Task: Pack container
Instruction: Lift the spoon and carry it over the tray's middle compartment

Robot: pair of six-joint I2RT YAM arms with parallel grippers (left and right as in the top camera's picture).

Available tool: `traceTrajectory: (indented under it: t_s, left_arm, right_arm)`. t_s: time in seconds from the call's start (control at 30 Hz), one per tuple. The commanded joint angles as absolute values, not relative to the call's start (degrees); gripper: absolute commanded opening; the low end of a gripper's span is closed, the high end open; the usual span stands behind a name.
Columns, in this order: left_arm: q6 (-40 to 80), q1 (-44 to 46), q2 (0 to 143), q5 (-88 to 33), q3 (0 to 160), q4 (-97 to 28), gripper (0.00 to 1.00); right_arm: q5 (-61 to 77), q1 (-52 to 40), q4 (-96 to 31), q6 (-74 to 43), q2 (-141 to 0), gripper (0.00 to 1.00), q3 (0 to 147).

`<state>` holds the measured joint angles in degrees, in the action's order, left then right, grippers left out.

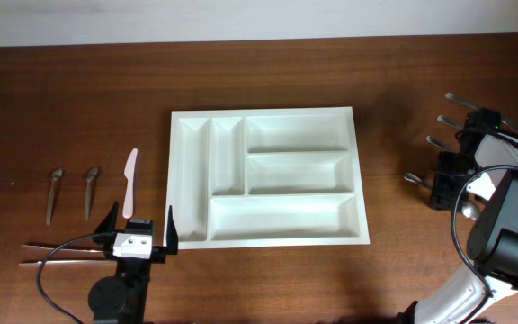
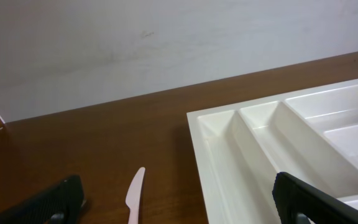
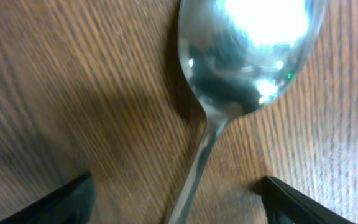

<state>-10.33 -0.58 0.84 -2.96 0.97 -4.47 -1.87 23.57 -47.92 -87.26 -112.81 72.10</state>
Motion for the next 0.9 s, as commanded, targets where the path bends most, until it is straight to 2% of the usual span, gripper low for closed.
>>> traceTrajectory:
  t_s: [0.0, 0.17, 0.27, 0.43, 0.5, 0.6, 0.87]
  left_arm:
    - [-11.3, -0.9, 0.4, -2.6, 0.5, -4.3, 0.99]
    - [-11.2, -0.9, 0.4, -2.6, 0.5, -4.3, 0.99]
    - [-11.3, -0.9, 0.4, -2.6, 0.5, -4.3, 0.99]
    - [-11.3, -0.9, 0.4, -2.6, 0.5, -4.3, 0.99]
    - [-11.3, -0.9, 0.4, -2.6, 0.5, -4.3, 0.99]
    - [-11.3, -0.9, 0.4, -2.6, 0.5, -4.3, 0.99]
    - [-11.3, -0.9, 0.4, -2.6, 0.5, -4.3, 0.99]
  right_arm:
    - [-0.6, 23.3, -48.6, -87.5, -113.9, 0.77, 70.8]
    - [-1.2, 23.3, -48.6, -87.5, -113.9, 0.61, 70.8]
    - [-2.5, 23.3, -48.7, -87.5, -113.9, 0.45, 70.8]
    - [-3.7, 23.3, -48.9, -87.5, -113.9, 0.26, 70.8]
    - [-3.7, 23.3, -49.0, -87.5, -113.9, 0.13, 70.8]
    - [-3.7, 23.3, -49.0, -87.5, -113.9, 0.04, 70.8]
    - [-3.6, 23.3, -49.1, -86.8, -113.8, 0.04, 71.2]
